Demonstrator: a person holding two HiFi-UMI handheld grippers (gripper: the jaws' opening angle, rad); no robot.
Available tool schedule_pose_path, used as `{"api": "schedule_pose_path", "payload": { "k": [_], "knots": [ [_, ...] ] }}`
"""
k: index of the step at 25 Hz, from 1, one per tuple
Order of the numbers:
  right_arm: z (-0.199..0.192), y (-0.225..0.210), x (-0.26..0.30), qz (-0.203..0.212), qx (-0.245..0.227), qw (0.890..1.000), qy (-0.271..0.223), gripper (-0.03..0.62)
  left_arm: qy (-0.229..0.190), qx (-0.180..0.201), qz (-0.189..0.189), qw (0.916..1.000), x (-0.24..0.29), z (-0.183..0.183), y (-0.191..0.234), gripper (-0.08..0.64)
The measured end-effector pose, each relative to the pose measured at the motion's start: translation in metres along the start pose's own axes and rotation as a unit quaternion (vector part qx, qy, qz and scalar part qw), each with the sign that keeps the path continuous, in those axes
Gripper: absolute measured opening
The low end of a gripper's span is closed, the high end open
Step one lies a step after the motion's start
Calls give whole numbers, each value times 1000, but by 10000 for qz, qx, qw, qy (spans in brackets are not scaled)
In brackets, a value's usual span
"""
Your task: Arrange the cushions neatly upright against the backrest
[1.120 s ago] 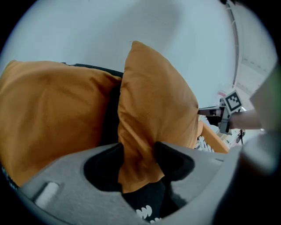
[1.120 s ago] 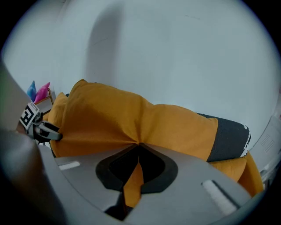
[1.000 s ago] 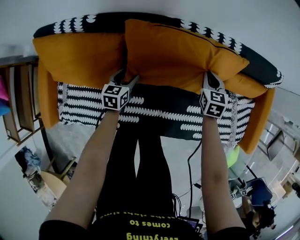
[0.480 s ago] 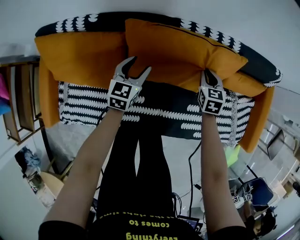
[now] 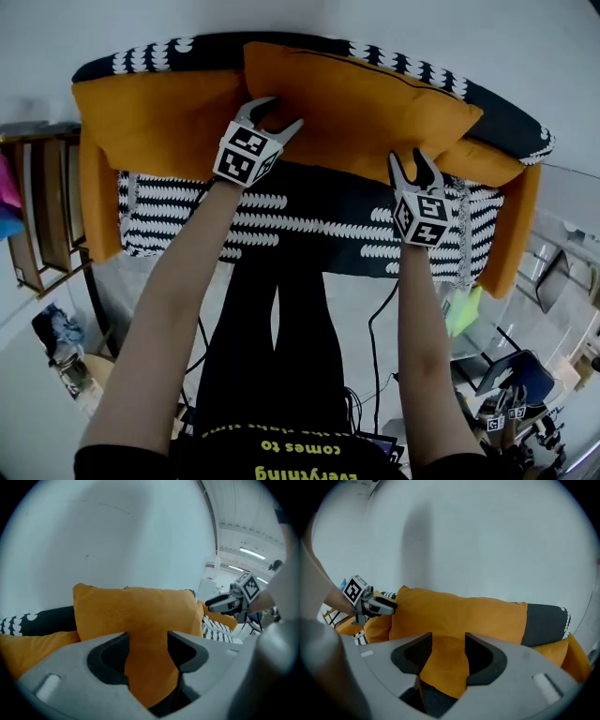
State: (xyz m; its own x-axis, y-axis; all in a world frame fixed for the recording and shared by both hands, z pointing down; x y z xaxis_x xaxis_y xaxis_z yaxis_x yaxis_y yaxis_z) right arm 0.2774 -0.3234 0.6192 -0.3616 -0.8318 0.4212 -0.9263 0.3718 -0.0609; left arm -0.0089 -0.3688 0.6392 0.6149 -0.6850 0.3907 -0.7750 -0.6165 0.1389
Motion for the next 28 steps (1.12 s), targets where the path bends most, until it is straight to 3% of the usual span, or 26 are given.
{"api": "schedule_pose_path", "payload": {
  "k": [6, 8, 12, 14, 20, 23, 28],
  "knots": [
    [49, 12, -41, -241, -123, 9962, -823, 195, -444, 155, 880, 9950, -47, 17, 10, 242],
    [71, 19, -59, -345, -344, 9916, -1201, 96, -645, 187, 904, 9936, -63, 28, 1, 188],
    [109, 39, -85, -345, -376, 9838, -1720, 18, -1051, 118, 837, 9909, -93, 60, -22, 67],
    [131, 53, -99, -305, -340, 9781, -2029, 11, -1177, 205, 752, 9900, -108, 80, -35, 12],
    [199, 83, -148, -294, -122, 9611, -2743, 11, -1827, 689, 517, 9794, -159, 161, -69, 0],
    [238, 99, -170, -206, -235, 9473, -3188, 11, -2181, 862, 358, 9714, -183, 200, -75, -2],
    [276, 131, -211, 23, -166, 9433, -3316, 11, -2591, 548, 657, 9621, -238, 242, -86, -2]
  ]
}}
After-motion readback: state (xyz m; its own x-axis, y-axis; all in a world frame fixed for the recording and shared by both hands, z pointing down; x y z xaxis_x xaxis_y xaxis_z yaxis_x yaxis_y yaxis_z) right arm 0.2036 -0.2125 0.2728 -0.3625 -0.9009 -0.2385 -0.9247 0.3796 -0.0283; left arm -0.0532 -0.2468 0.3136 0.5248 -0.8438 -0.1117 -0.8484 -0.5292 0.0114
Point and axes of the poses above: the fingertips, and each gripper's own axes: x forward along the fingers, y to its left, z out of its top, the point moved 6 cm from there along -x, backward along the fingers, and after that the axes turned 13 degrees about -y, right-handed, at the moved point
